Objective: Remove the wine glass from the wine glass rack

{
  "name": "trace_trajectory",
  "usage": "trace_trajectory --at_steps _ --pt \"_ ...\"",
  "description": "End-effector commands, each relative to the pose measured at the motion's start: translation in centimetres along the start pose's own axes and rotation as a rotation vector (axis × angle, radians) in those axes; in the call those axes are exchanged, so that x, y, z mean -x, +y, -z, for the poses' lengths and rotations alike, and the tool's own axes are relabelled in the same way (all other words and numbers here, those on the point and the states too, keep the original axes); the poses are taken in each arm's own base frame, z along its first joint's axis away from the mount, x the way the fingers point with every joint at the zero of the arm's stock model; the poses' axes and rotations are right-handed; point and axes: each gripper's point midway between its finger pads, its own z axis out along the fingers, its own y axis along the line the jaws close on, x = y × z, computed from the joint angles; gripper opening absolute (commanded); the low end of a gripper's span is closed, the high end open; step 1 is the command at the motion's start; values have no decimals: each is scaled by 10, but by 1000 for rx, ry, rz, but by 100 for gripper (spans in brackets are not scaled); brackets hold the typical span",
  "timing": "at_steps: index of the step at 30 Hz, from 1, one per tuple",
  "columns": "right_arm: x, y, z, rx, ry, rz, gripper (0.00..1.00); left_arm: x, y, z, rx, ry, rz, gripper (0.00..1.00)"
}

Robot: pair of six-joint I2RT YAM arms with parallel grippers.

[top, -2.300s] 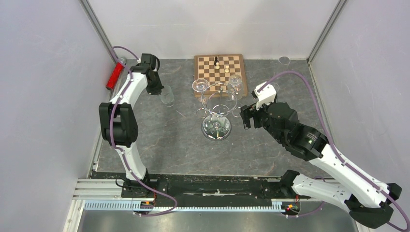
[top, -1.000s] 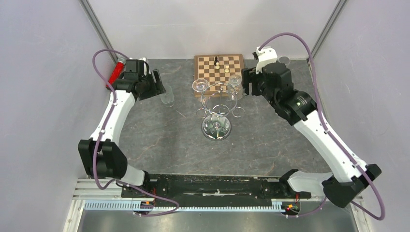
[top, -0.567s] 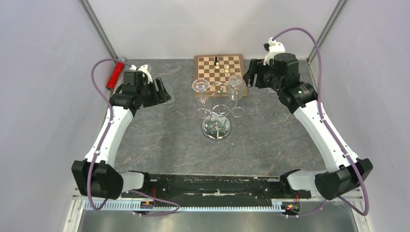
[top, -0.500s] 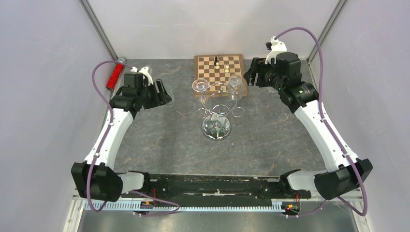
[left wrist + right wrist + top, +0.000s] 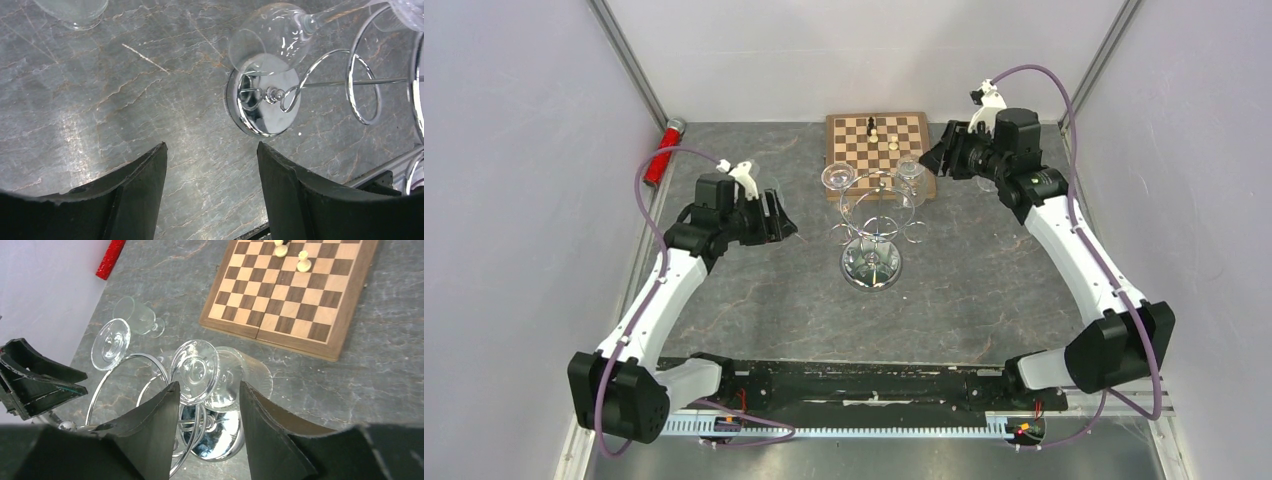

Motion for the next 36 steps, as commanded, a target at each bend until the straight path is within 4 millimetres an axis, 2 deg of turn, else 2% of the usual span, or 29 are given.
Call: trace_trajectory --at_steps 1,16,36 --pt "8 11 -8 90 -33 -25 49 11 -22 3 -84 -52 -41 72" --pt "0 11 -24 135 -23 -68 43 9 -25 6 -83 -55 -54 71" --pt "-3 26 -25 231 -20 -123 30 8 -25 8 -70 -57 -70 70"
